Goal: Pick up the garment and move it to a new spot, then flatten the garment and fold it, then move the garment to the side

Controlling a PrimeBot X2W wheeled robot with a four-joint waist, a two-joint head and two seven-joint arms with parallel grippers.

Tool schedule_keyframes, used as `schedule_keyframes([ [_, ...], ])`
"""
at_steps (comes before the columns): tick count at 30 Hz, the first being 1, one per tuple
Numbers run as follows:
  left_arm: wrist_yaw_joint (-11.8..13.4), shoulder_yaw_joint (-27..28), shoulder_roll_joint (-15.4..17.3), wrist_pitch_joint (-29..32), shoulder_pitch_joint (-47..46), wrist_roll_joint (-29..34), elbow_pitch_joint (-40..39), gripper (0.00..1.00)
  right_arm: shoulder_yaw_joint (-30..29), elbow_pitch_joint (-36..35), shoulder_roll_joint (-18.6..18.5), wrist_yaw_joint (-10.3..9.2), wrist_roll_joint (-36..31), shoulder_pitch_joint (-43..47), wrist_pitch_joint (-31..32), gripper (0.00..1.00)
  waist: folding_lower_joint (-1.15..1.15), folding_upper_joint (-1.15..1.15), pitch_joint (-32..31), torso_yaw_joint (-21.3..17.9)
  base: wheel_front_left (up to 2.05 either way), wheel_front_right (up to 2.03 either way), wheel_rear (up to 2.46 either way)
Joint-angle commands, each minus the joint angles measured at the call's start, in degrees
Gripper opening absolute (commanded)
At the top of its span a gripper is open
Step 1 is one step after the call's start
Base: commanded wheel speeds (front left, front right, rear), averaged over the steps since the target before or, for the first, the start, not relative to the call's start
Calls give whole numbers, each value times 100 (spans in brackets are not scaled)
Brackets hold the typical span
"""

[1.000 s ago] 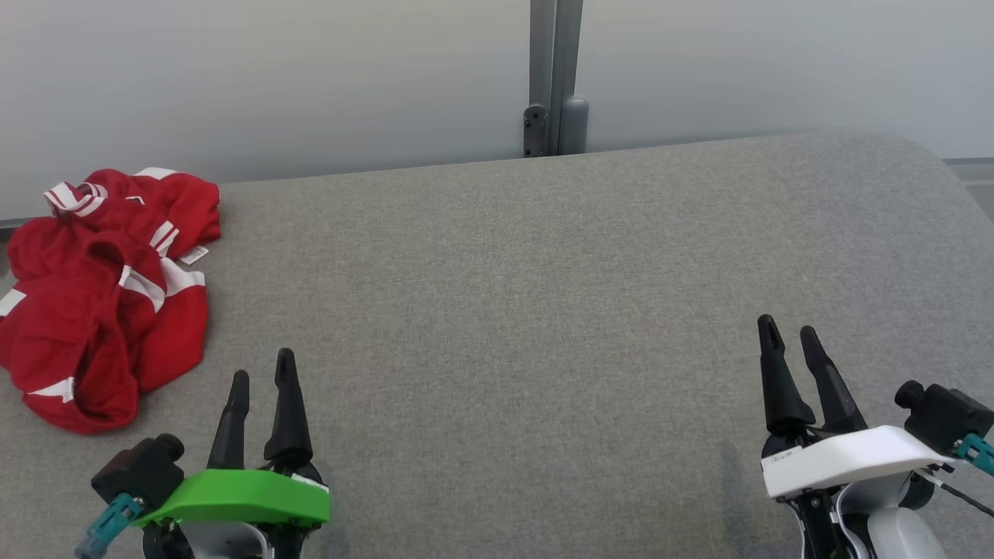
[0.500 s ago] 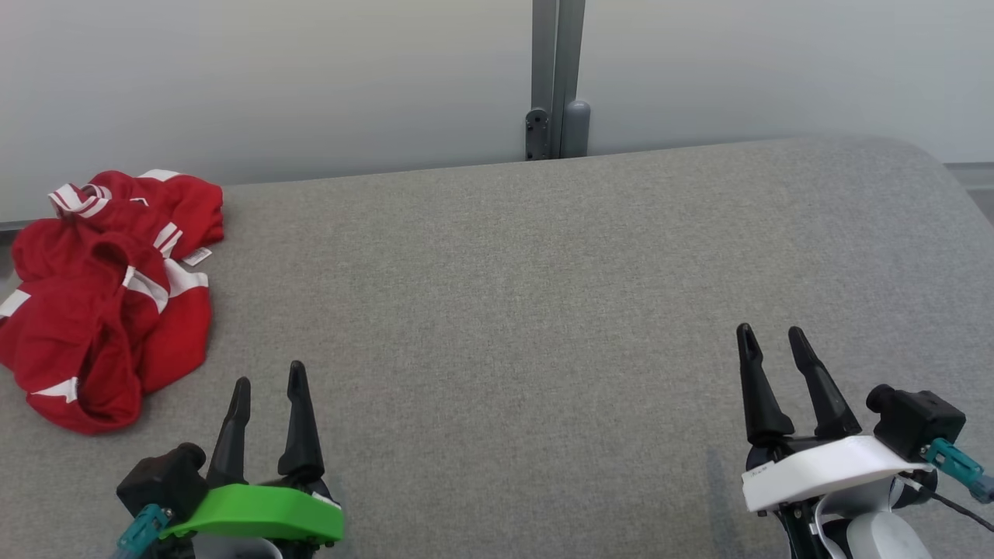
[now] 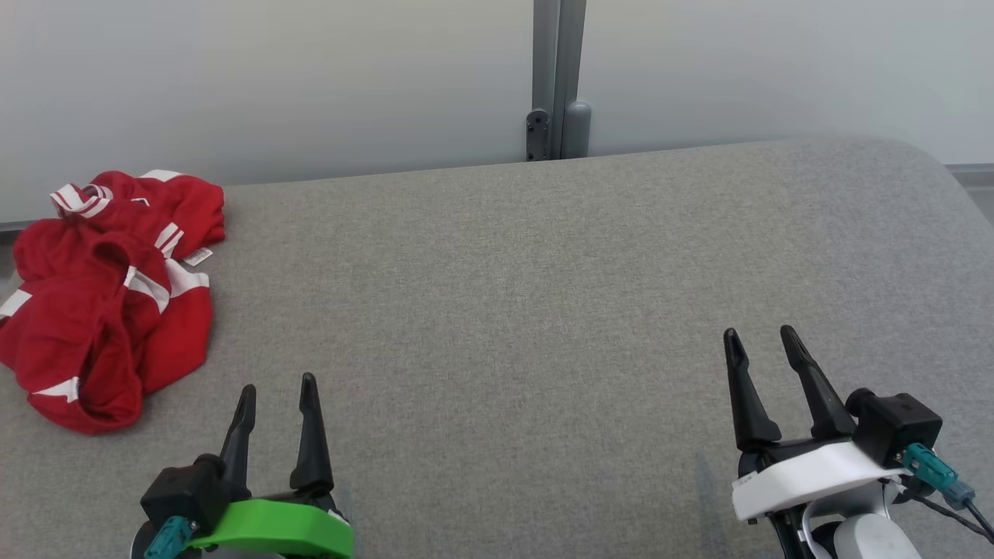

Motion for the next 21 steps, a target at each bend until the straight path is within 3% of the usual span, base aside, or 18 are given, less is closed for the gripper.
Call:
schedule_keyframes([
  [1,34,-12,48,-57,50,135,-30,100,18,-24,-35,2,-164,41,-76,100,0,0,-1,0,0,0,0],
  [21,94,-119,54,-286,155,888,-8,100,26,-109,-39,2,-1014,114,-295,100,0,0,-24,36,0,0,0],
])
